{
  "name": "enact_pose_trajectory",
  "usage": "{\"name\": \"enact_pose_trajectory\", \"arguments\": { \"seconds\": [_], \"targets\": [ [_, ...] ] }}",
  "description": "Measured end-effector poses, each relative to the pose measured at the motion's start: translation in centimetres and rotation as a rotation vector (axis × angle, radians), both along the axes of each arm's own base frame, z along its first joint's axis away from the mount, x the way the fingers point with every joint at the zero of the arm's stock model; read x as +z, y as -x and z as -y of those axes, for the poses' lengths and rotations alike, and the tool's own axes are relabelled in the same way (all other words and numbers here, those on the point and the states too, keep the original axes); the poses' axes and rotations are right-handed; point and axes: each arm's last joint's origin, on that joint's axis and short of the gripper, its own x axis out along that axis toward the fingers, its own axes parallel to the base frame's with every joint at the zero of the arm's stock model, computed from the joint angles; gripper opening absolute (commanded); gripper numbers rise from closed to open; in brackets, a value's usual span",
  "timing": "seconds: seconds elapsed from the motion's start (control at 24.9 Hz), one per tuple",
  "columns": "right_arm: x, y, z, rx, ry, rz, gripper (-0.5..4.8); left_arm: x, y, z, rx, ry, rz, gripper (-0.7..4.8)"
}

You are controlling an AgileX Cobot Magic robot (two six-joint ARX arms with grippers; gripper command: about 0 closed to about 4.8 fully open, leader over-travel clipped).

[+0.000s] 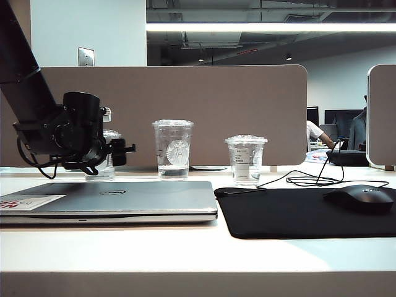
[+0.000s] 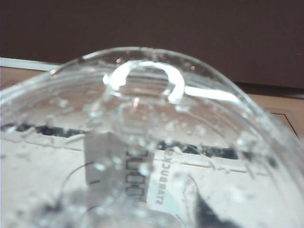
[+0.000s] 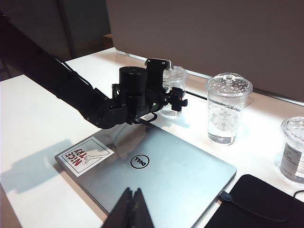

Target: Pick up the coffee cup on the left and place it on the left side of the laptop.

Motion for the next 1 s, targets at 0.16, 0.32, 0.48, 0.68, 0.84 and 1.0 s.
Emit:
{"name": "enact_pose_trajectory", "arguments": {
  "seconds": [0.16,0.32,0.48,0.68,0.84,1.0],
  "targets": [
    [0.0,0.0,0.0,0.000,0.000,0.000,-0.04,0.0,0.0,0.0,0.001,-0.002,-0.001,2.07],
    [0.0,0.0,0.0,0.000,0.000,0.000,-0.04,0.0,0.0,0.0,-0.001,-0.019,-0.001,2.06],
    [0.0,0.0,0.0,0.000,0.000,0.000,-0.04,0.1,0.0,0.0,-0.003,-0.035,-0.007,2.06],
    [0.0,0.0,0.0,0.000,0.000,0.000,-0.04,0.9,0.2,0.0,-0.010,-0.098,-0.038,2.08],
    [0.0,0.0,0.0,0.000,0.000,0.000,-0.04,3.7,0.9,-0.2,-0.013,-0.131,-0.015,2.10],
    [0.0,0.0,0.0,0.000,0.000,0.000,-0.04,5.5,2.5,-0.5,-0.010,-0.127,0.025,2.09]
  ]
}}
